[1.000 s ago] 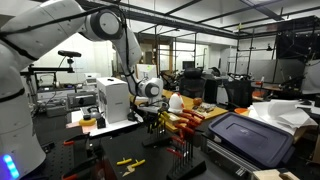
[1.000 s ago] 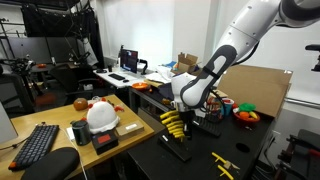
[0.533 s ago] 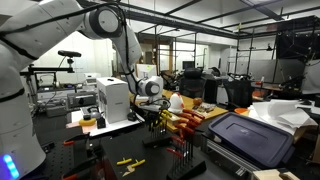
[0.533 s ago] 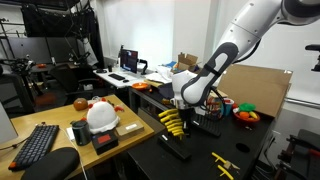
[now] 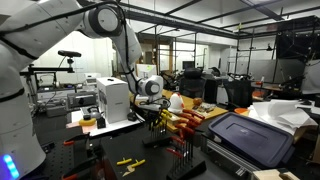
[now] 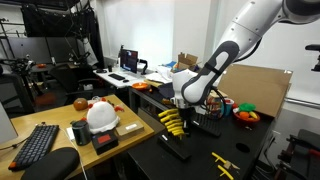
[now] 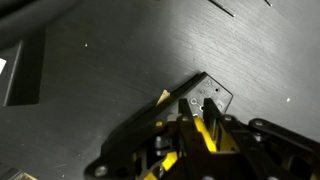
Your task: Detach the smallest yellow object from the stand and put it on the table
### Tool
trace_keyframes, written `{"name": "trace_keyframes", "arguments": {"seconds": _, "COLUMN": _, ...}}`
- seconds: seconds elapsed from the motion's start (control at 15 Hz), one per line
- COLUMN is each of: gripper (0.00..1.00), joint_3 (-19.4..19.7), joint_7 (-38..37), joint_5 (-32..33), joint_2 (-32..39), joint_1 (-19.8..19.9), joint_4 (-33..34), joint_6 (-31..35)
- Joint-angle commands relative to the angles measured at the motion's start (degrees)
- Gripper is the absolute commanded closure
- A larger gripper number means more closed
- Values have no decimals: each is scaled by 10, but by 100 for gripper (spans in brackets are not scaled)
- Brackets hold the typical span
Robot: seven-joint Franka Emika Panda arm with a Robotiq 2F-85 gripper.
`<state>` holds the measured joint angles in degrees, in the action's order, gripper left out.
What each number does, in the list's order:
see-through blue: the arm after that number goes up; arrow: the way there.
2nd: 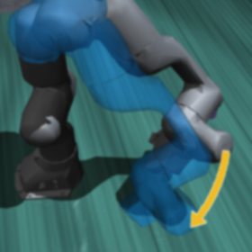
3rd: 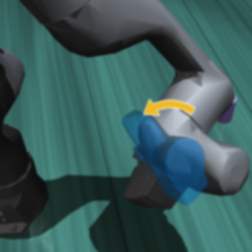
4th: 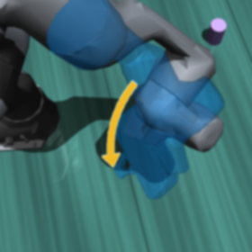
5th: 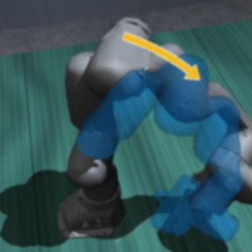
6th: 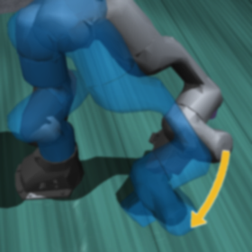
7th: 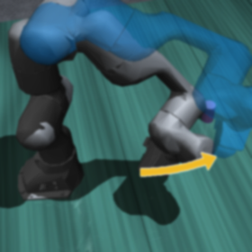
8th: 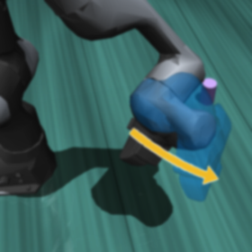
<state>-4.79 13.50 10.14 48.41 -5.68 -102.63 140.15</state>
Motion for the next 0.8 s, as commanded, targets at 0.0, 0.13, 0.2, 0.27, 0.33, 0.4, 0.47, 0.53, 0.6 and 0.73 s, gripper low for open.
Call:
{"name": "trace_keyframes", "arguments": {"seconds": 0.0, "gripper": 68, "joint_3": 0, "joint_7": 4, "joint_5": 9, "joint_2": -24, "joint_1": 0, "joint_4": -21, "joint_6": -3}}
{"name": "trace_keyframes", "arguments": {"seconds": 0.13, "gripper": 42, "joint_3": 1, "joint_7": 4, "joint_5": 11, "joint_2": -23, "joint_1": 0, "joint_4": -21, "joint_6": -4}}
{"name": "trace_keyframes", "arguments": {"seconds": 0.2, "gripper": 36, "joint_3": 0, "joint_7": 4, "joint_5": 10, "joint_2": -23, "joint_1": 0, "joint_4": -21, "joint_6": -4}}
{"name": "trace_keyframes", "arguments": {"seconds": 0.27, "gripper": 28, "joint_3": -1, "joint_7": 5, "joint_5": 9, "joint_2": -24, "joint_1": 2, "joint_4": -21, "joint_6": -4}}
{"name": "trace_keyframes", "arguments": {"seconds": 0.33, "gripper": 21, "joint_3": -2, "joint_7": 6, "joint_5": 9, "joint_2": -24, "joint_1": 2, "joint_4": -22, "joint_6": -4}}
{"name": "trace_keyframes", "arguments": {"seconds": 0.4, "gripper": 14, "joint_3": -3, "joint_7": 10, "joint_5": 9, "joint_2": -24, "joint_1": 3, "joint_4": -22, "joint_6": -4}}
{"name": "trace_keyframes", "arguments": {"seconds": 0.47, "gripper": 6, "joint_3": -3, "joint_7": 12, "joint_5": 10, "joint_2": -24, "joint_1": 4, "joint_4": -21, "joint_6": -6}}
{"name": "trace_keyframes", "arguments": {"seconds": 0.53, "gripper": 1, "joint_3": -4, "joint_7": 14, "joint_5": 9, "joint_2": -22, "joint_1": 4, "joint_4": -19, "joint_6": -9}}
{"name": "trace_keyframes", "arguments": {"seconds": 0.6, "gripper": 0, "joint_3": -5, "joint_7": 15, "joint_5": 9, "joint_2": -22, "joint_1": 4, "joint_4": -19, "joint_6": -9}}
{"name": "trace_keyframes", "arguments": {"seconds": 0.73, "gripper": 0, "joint_3": -7, "joint_7": 7, "joint_5": 2, "joint_2": -20, "joint_1": 5, "joint_4": -18, "joint_6": -7}}
